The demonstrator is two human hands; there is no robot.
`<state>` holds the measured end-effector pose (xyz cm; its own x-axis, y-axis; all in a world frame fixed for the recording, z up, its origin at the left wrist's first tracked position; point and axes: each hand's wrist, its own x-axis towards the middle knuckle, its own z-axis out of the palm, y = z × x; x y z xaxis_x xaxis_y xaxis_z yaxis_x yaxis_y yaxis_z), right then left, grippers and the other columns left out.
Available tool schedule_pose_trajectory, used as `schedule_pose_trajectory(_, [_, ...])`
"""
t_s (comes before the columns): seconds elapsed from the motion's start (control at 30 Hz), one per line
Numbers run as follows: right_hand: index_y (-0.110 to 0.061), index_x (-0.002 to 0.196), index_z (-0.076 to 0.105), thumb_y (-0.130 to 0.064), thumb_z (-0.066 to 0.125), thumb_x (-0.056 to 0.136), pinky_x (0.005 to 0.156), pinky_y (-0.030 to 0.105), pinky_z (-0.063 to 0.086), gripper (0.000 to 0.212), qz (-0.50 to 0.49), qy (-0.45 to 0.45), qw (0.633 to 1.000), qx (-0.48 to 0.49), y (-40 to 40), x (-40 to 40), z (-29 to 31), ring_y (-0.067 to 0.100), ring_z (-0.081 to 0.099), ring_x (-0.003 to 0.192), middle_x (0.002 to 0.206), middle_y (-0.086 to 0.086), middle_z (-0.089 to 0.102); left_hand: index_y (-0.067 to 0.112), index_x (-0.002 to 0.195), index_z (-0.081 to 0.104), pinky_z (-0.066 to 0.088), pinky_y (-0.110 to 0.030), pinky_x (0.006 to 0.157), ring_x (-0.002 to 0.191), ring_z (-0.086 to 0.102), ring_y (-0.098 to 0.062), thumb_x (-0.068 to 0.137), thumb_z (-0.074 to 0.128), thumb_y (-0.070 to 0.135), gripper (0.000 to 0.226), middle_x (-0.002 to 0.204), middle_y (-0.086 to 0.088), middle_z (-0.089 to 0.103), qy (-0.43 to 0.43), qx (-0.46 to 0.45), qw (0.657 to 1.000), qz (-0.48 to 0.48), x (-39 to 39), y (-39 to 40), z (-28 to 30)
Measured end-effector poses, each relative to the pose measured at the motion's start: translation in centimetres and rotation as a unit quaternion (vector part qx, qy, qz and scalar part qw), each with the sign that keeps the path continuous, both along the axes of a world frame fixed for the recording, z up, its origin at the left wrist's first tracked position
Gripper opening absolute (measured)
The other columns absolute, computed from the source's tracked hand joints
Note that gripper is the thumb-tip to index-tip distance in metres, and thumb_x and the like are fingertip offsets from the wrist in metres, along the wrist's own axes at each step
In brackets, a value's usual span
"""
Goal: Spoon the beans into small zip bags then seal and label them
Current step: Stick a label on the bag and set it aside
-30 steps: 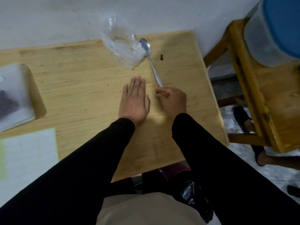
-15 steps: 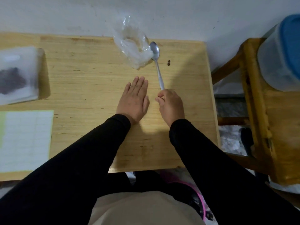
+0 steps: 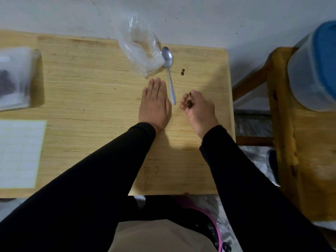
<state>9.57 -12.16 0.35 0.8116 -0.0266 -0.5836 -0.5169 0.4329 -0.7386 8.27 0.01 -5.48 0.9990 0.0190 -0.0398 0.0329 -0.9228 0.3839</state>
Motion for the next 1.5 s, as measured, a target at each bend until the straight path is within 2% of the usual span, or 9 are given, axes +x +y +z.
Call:
schedule_pose_trajectory(0.23, [-0.024, 0.079, 0.066, -0.019, 0.056, 0.090, 0.061, 0.020, 0.044, 0.016, 0.115, -0.099, 0.945, -0.289, -1.6, 5.0, -1.4, 0.002, 0.047, 0.059, 0.061, -0.014, 0.053, 0.004, 0.147, 0.027, 0.004, -0.037, 0.117, 0.146, 0.012, -0.026, 0.092, 0.020, 0.028, 0.060, 0.155, -0.014, 0.022, -0.029, 0.001, 0.999, 0.019, 0.2, -0.1, -0.2])
schedule_pose_trajectory(0.33, [-0.015, 0.104, 0.071, -0.023, 0.059, 0.090, 0.090, 0.018, 0.046, 0.020, 0.175, -0.166, 0.870, -0.431, -1.1, 6.6, -2.2, 0.005, 0.061, 0.096, 0.104, -0.003, 0.071, 0.003, 0.146, 0.029, 0.006, -0.038, 0.117, 0.145, 0.015, -0.027, 0.091, 0.021, 0.028, 0.060, 0.154, -0.015, 0.025, -0.034, -0.004, 0.999, 0.022, 0.2, -0.2, 0.0])
schedule_pose_trajectory(0.57, [-0.006, 0.104, 0.072, -0.013, 0.067, 0.084, 0.087, 0.014, 0.045, 0.022, 0.191, -0.231, 0.813, -0.499, -0.4, 8.0, -3.2, 0.015, 0.064, 0.101, 0.108, 0.008, 0.071, 0.001, 0.144, 0.033, 0.010, -0.039, 0.117, 0.144, 0.019, -0.029, 0.091, 0.026, 0.026, 0.058, 0.152, -0.017, 0.029, -0.035, -0.003, 0.999, 0.025, 0.2, -0.4, 0.2])
schedule_pose_trajectory(0.83, [-0.002, 0.103, 0.065, -0.017, 0.049, 0.096, 0.086, 0.037, 0.048, 0.023, 0.264, -0.249, 0.728, -0.582, -0.2, 7.7, -4.0, 0.027, 0.057, 0.099, 0.102, 0.013, 0.064, 0.001, 0.143, 0.033, 0.011, -0.040, 0.117, 0.144, 0.021, -0.029, 0.092, 0.028, 0.024, 0.057, 0.151, -0.017, 0.030, -0.038, -0.002, 0.999, 0.029, 0.3, -0.4, 0.0])
schedule_pose_trajectory(1.0, [-0.007, 0.091, 0.063, -0.015, 0.046, 0.096, 0.080, 0.026, 0.046, 0.020, 0.172, -0.221, 0.820, -0.500, -0.3, 7.4, -3.8, 0.019, 0.058, 0.092, 0.095, 0.009, 0.064, 0.002, 0.144, 0.031, 0.010, -0.040, 0.118, 0.144, 0.019, -0.028, 0.092, 0.027, 0.025, 0.057, 0.153, -0.016, 0.028, -0.038, -0.001, 0.999, 0.027, 0.3, -0.4, -0.1])
schedule_pose_trajectory(1.1, [-0.013, 0.075, 0.054, -0.013, 0.041, 0.094, 0.058, 0.025, 0.044, 0.022, 0.091, -0.095, 0.958, -0.256, -0.3, 7.6, -2.7, 0.012, 0.051, 0.065, 0.078, 0.004, 0.054, 0.002, 0.145, 0.031, 0.009, -0.039, 0.118, 0.144, 0.018, -0.028, 0.092, 0.026, 0.025, 0.057, 0.153, -0.016, 0.027, -0.037, 0.000, 0.999, 0.027, 0.3, -0.4, -0.1])
schedule_pose_trajectory(1.17, [-0.009, 0.071, 0.051, -0.002, 0.038, 0.089, 0.049, 0.025, 0.041, 0.024, 0.028, -0.044, 0.994, -0.097, -0.5, 7.6, -1.8, 0.013, 0.049, 0.055, 0.068, 0.005, 0.053, 0.002, 0.145, 0.030, 0.008, -0.039, 0.118, 0.145, 0.017, -0.028, 0.092, 0.025, 0.026, 0.058, 0.153, -0.016, 0.027, -0.034, 0.002, 0.999, 0.027, 0.3, -0.4, -0.2])
schedule_pose_trajectory(1.33, [-0.011, 0.085, 0.066, -0.011, 0.051, 0.091, 0.048, 0.016, 0.039, 0.016, 0.081, -0.095, 0.976, -0.180, -1.4, 8.3, -1.8, 0.007, 0.048, 0.055, 0.066, 0.000, 0.056, 0.002, 0.145, 0.031, 0.007, -0.038, 0.117, 0.144, 0.017, -0.028, 0.092, 0.023, 0.027, 0.059, 0.153, -0.016, 0.027, -0.036, 0.002, 0.999, 0.031, 0.3, -0.4, -0.1])
schedule_pose_trajectory(1.5, [-0.011, 0.111, 0.069, -0.018, 0.064, 0.087, 0.079, 0.000, 0.041, 0.025, 0.170, -0.156, 0.880, -0.415, -1.1, 9.3, -2.8, 0.001, 0.056, 0.096, 0.113, 0.002, 0.069, 0.002, 0.145, 0.030, 0.008, -0.040, 0.118, 0.145, 0.017, -0.028, 0.092, 0.023, 0.027, 0.059, 0.153, -0.016, 0.026, -0.033, 0.000, 0.999, 0.029, 0.3, -0.3, -0.2])
